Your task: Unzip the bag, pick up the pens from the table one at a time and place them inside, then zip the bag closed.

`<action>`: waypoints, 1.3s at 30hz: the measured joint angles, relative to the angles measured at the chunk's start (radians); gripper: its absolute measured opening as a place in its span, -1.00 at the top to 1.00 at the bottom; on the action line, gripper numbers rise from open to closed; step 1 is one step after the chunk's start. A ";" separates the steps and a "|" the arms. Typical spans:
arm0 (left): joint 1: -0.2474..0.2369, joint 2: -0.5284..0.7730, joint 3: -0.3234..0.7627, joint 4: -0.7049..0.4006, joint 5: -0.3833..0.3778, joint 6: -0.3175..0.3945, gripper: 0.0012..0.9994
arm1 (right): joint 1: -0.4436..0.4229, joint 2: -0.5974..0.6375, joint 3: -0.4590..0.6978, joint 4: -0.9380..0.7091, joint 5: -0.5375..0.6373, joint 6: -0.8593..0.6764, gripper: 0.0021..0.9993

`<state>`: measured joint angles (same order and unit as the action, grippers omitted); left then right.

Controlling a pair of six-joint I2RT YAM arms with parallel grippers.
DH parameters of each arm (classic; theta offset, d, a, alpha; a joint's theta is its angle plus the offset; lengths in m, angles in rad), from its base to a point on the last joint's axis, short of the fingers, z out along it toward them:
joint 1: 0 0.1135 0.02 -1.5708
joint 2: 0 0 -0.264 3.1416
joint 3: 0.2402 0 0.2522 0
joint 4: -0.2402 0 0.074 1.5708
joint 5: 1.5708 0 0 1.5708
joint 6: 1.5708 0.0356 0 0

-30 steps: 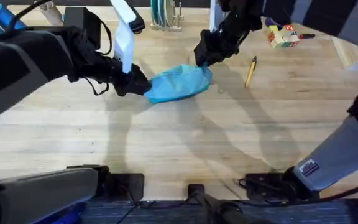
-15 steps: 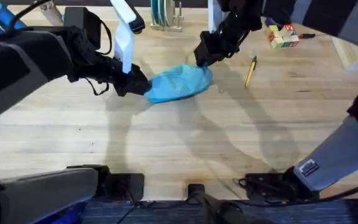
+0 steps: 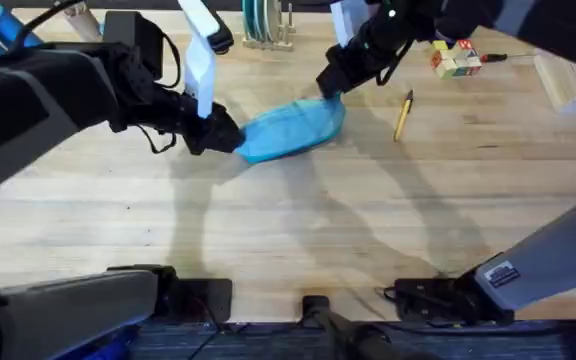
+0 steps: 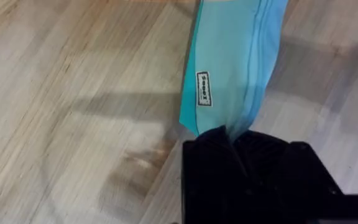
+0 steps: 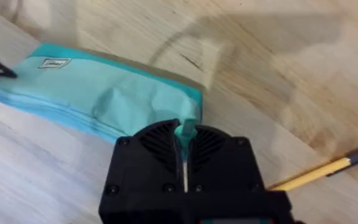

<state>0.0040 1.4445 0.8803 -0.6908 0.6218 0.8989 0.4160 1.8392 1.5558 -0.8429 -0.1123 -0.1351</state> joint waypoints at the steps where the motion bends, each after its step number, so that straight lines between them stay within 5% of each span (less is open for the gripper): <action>1: 0.000 0.000 0.000 0.000 0.001 0.000 0.92 | 0.000 -0.008 0.000 0.000 0.000 -0.006 0.94; 13: 0.000 0.000 0.000 -0.001 -0.008 0.000 0.92 | 0.051 -0.055 0.000 -0.002 0.026 -0.112 0.94; 39: 0.015 0.000 -0.002 -0.031 -0.108 0.000 0.92 | 0.335 -0.097 0.002 0.170 0.176 -0.154 0.94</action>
<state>0.0193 1.4445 0.8787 -0.7216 0.5138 0.8993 0.7515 1.7420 1.5574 -0.6726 0.0639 -0.2892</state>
